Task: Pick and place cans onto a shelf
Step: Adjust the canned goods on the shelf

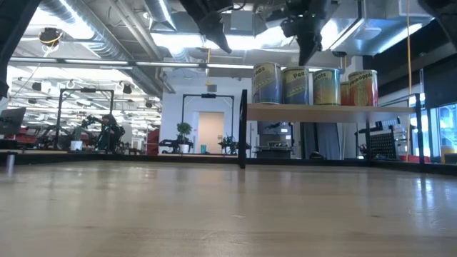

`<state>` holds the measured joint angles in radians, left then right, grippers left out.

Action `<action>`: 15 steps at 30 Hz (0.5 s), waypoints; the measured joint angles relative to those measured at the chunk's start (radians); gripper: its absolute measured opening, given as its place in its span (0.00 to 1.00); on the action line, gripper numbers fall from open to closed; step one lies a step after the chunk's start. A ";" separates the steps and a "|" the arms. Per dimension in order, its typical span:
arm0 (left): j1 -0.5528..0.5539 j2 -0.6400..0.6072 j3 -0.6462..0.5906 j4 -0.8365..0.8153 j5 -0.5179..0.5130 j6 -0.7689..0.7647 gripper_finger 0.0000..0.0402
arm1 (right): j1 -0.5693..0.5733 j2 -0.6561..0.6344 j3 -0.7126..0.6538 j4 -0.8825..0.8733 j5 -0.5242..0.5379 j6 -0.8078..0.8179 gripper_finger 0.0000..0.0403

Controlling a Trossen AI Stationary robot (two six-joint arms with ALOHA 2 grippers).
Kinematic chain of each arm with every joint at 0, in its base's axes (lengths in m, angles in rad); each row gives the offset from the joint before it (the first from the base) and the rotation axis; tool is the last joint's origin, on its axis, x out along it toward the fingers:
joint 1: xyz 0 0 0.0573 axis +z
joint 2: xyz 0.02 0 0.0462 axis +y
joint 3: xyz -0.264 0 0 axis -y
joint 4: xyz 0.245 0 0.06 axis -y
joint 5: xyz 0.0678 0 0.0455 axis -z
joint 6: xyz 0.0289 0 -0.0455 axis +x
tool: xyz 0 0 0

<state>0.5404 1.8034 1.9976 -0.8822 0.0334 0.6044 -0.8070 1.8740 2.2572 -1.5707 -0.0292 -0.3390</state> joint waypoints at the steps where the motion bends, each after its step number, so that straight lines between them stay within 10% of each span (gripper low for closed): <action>1: -0.002 0.000 0.000 0.000 0.000 0.000 0.06 | 0.000 -0.019 -0.031 0.000 0.000 0.004 0.01; 15: -0.020 0.000 0.000 0.010 0.001 -0.001 0.06 | 0.033 -0.171 -0.354 0.050 -0.061 -0.109 0.01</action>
<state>0.5204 1.8034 1.9976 -0.8723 0.0340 0.6039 -0.7741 1.7031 1.9032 -1.5208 -0.0906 -0.4485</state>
